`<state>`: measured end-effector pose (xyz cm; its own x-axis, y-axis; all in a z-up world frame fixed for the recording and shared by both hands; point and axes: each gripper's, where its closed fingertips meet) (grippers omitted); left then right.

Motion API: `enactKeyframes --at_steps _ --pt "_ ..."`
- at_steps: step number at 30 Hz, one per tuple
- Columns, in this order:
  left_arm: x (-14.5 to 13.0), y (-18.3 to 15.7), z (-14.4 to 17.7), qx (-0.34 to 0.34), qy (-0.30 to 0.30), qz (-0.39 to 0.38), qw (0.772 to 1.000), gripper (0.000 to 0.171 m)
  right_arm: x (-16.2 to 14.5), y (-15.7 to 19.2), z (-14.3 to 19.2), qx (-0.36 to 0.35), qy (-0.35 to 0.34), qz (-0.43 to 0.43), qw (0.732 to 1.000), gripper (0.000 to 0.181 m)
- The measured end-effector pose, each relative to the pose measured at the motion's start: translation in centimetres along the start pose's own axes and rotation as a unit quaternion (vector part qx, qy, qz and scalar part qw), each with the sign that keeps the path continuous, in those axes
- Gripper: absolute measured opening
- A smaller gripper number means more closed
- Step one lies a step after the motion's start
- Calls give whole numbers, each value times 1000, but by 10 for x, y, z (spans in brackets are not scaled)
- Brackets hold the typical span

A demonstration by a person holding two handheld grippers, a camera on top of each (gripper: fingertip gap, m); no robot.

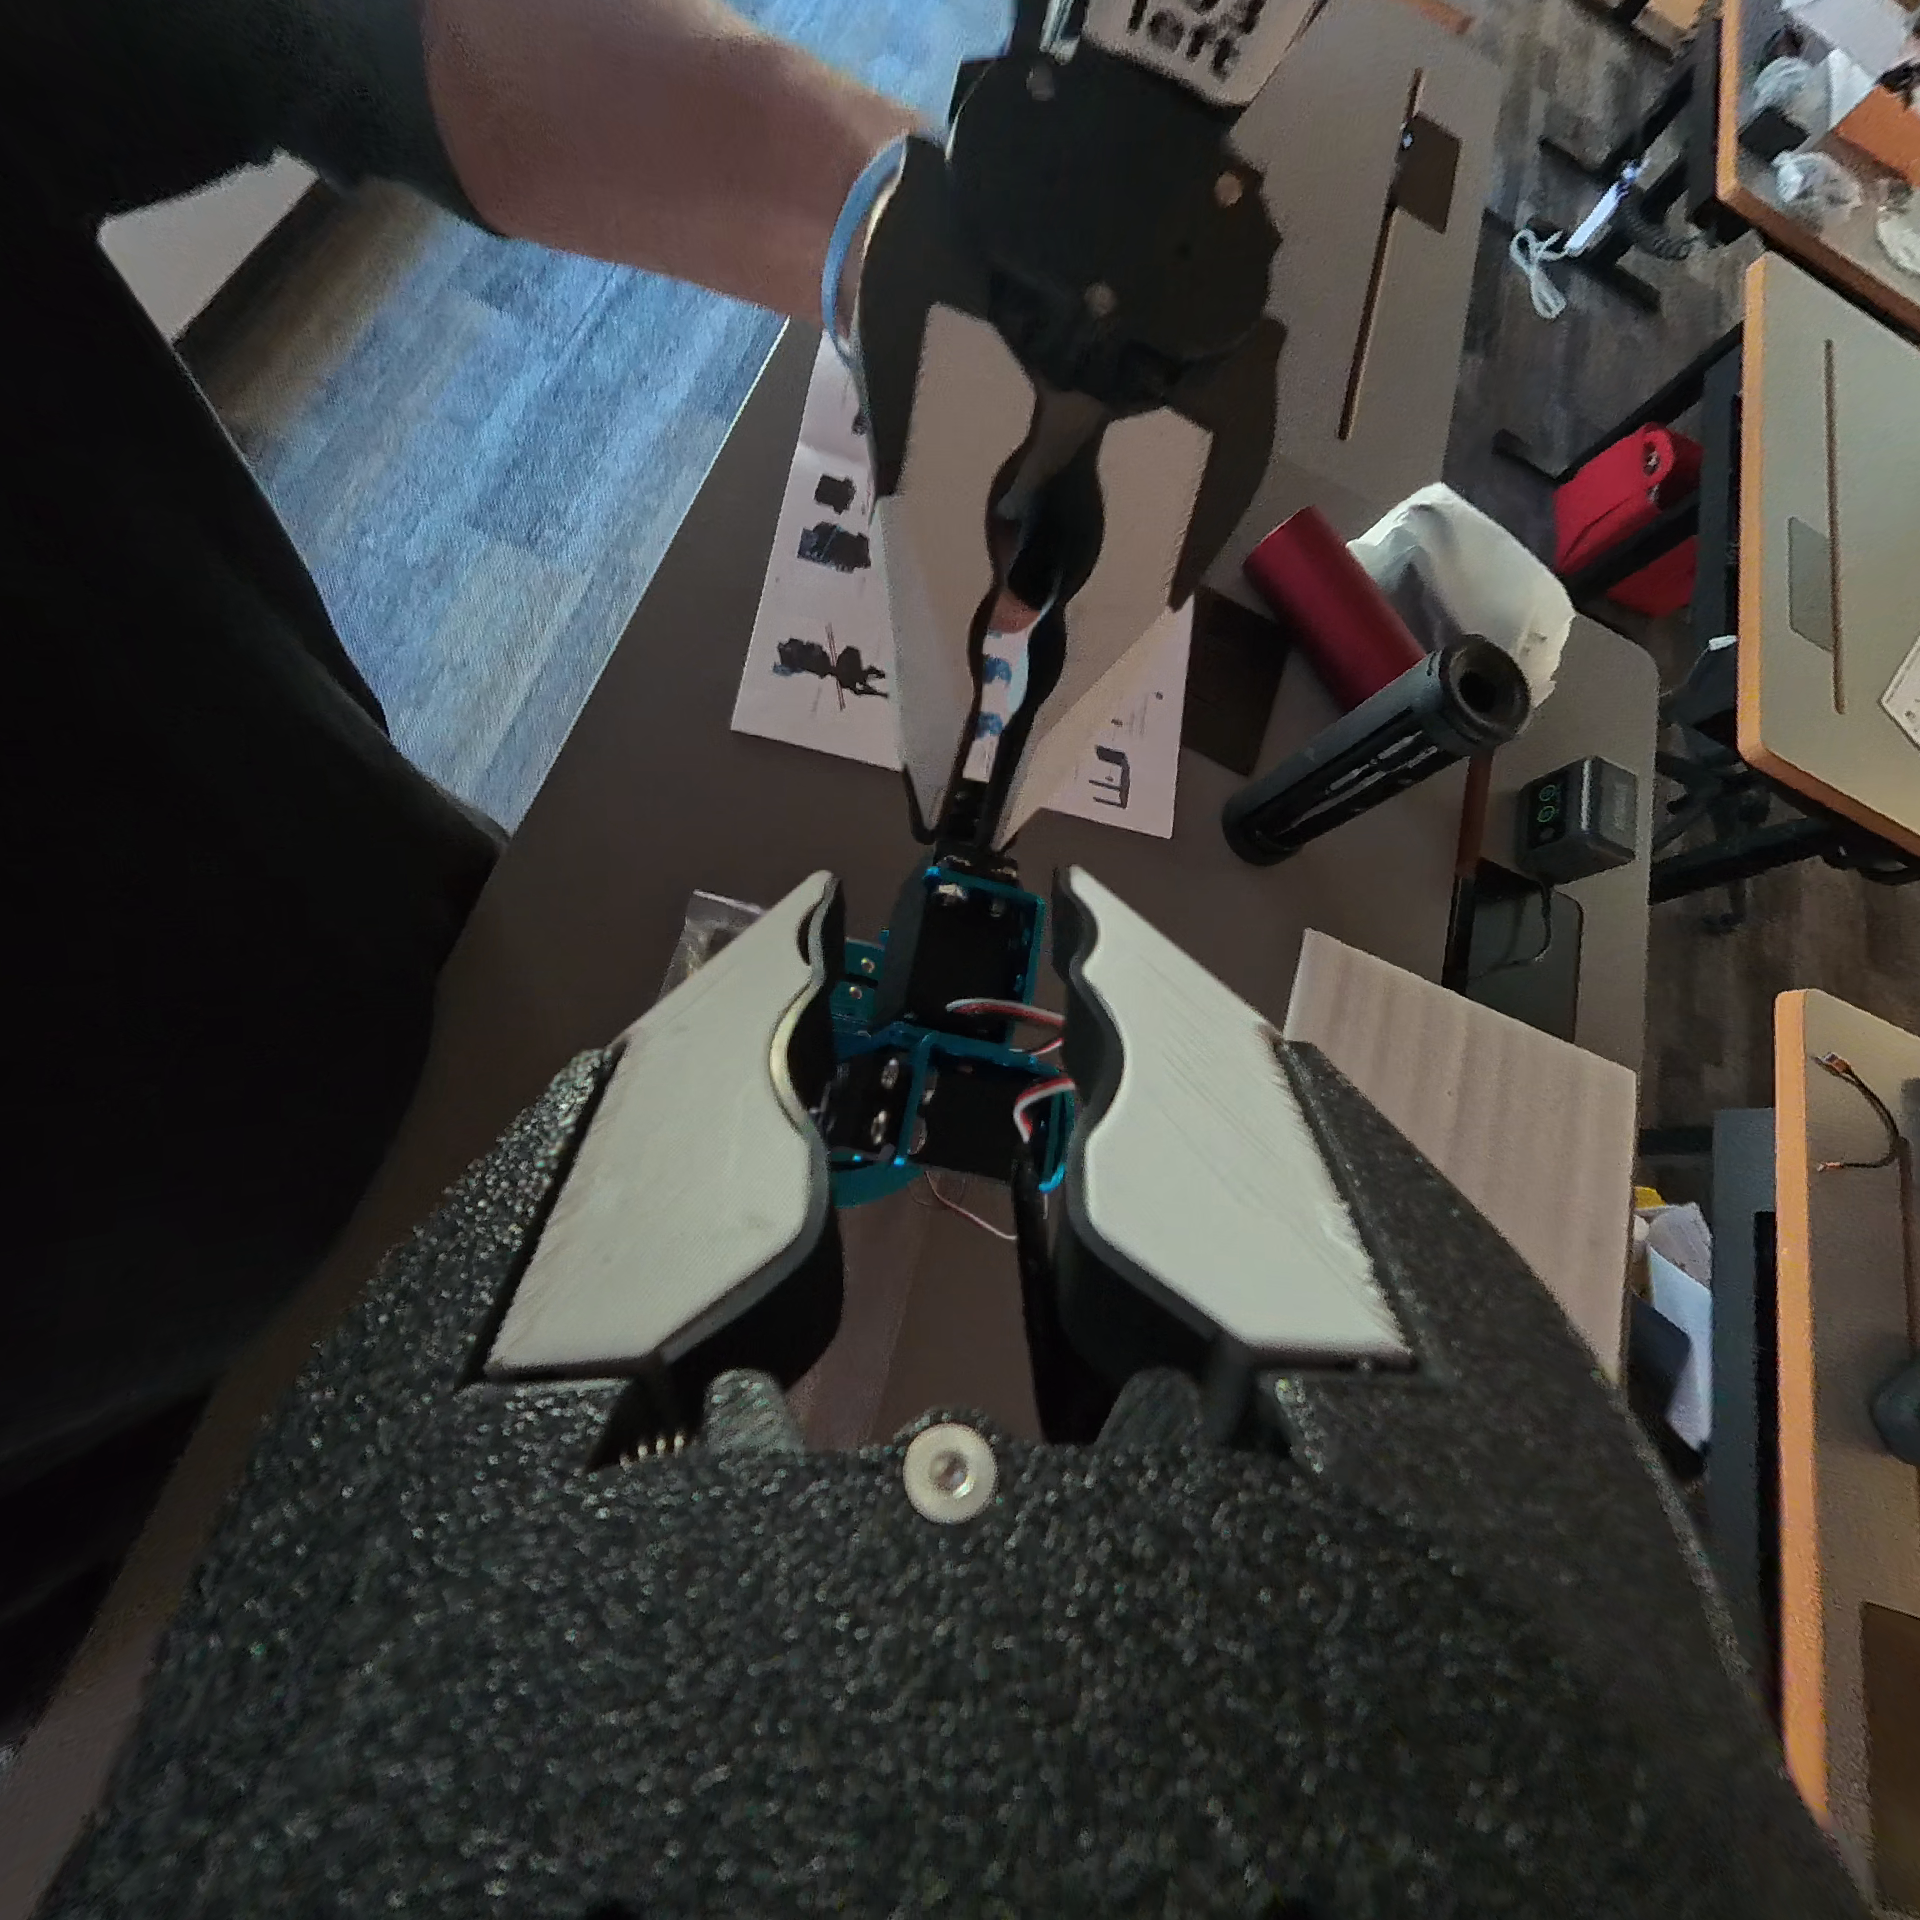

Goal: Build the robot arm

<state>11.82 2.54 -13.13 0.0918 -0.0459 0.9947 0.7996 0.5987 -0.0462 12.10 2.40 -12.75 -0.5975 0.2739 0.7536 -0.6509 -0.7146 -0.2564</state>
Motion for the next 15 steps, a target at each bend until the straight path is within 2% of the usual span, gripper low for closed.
enactKeyframes --at_steps 6,10,12,15 --pt "0 -2 -3 -4 -3 -5 1000 11 -11 -3 6 -42 -55 -63 996 46" --pt "2 -4 -1 0 -23 -6 1000 20 -13 -7 6 -73 -75 -80 991 46" --pt "3 -4 1 14 -37 -7 999 33 -9 -10 19 -93 -118 -104 983 48" --pt "1 -4 5 31 -53 -14 998 37 -17 -11 38 -117 -183 -154 964 52"
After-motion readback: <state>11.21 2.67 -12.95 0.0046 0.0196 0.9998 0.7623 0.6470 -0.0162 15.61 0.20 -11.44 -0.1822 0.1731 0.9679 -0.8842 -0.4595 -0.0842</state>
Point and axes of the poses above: each gripper's, where its closed fingertips meet, z back along the fingers, x out of its top, y = z × x across the jaws, and after that the axes turned 4 degrees about -y, right-handed
